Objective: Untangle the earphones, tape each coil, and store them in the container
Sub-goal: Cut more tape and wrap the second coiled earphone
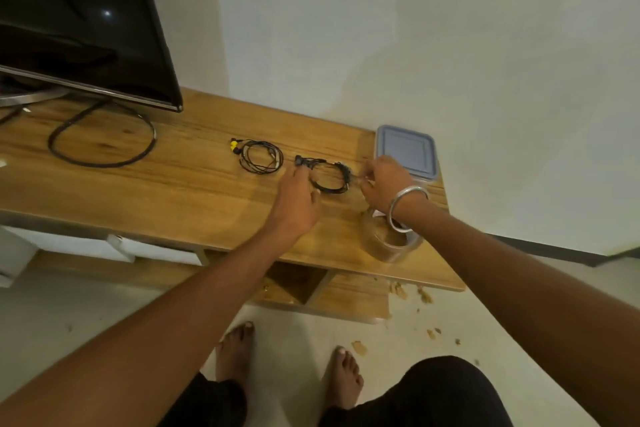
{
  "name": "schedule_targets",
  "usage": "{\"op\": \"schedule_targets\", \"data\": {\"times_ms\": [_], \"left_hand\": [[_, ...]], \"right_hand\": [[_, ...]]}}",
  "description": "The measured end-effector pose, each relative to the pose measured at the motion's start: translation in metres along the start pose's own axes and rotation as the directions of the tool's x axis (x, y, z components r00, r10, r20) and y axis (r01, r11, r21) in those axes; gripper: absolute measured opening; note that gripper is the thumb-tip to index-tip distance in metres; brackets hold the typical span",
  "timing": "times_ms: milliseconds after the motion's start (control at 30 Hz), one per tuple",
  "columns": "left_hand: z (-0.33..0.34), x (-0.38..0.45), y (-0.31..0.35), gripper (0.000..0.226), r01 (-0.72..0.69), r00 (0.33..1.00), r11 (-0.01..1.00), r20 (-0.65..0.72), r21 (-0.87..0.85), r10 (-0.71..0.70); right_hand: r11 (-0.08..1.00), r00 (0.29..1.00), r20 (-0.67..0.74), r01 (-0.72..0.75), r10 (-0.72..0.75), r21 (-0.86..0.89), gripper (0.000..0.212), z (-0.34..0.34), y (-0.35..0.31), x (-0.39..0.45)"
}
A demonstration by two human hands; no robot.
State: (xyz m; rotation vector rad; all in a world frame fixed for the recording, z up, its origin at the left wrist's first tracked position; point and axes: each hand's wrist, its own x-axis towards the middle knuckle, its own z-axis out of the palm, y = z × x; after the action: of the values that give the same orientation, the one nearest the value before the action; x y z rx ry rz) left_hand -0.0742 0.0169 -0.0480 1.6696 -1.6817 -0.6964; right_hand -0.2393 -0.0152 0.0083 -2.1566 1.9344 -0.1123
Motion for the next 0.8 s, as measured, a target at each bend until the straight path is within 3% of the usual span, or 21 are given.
{"op": "schedule_targets", "data": {"times_ms": [133, 233, 333, 433, 600, 800], "left_hand": [[0.031, -0.024, 0.02, 0.023, 0.037, 0.983, 0.994, 0.182, -0.106, -0.018], [0.041, -0.035, 0.029, 0.027, 0.071, 0.968, 0.982, 0.249, -0.173, -0.026], [0.044, -0.039, 0.032, 0.029, 0.091, 0.968, 0.976, 0.249, -0.2, -0.039], [0.043, -0.041, 0.035, 0.036, 0.105, 0.965, 0.97, 0.258, -0.22, -0.046], [0.035, -0.036, 0.04, 0.045, 0.074, 0.97, 0.952, 0.243, -0.296, 0.0], [0.03, -0.026, 0.056, 0.046, 0.06, 0.975, 0.885, 0.217, -0.461, 0.047]], "right_hand": [[0.999, 0.999, -0.045, -0.03, 0.031, 0.018, 0.03, 0.003, 0.027, -0.041], [0.998, 1.0, 0.008, -0.001, 0.001, -0.067, 0.039, 0.013, 0.031, -0.065], [0.991, 0.998, 0.039, 0.058, -0.054, -0.12, 0.031, 0.019, 0.03, -0.08], [0.988, 0.995, -0.018, 0.1, -0.103, -0.116, 0.017, 0.023, 0.031, -0.086], [0.966, 0.978, -0.202, 0.106, -0.057, 0.237, 0.014, 0.025, 0.036, -0.086], [0.891, 0.975, -0.223, 0.115, -0.017, 0.438, 0.012, 0.018, 0.041, -0.088]]}}
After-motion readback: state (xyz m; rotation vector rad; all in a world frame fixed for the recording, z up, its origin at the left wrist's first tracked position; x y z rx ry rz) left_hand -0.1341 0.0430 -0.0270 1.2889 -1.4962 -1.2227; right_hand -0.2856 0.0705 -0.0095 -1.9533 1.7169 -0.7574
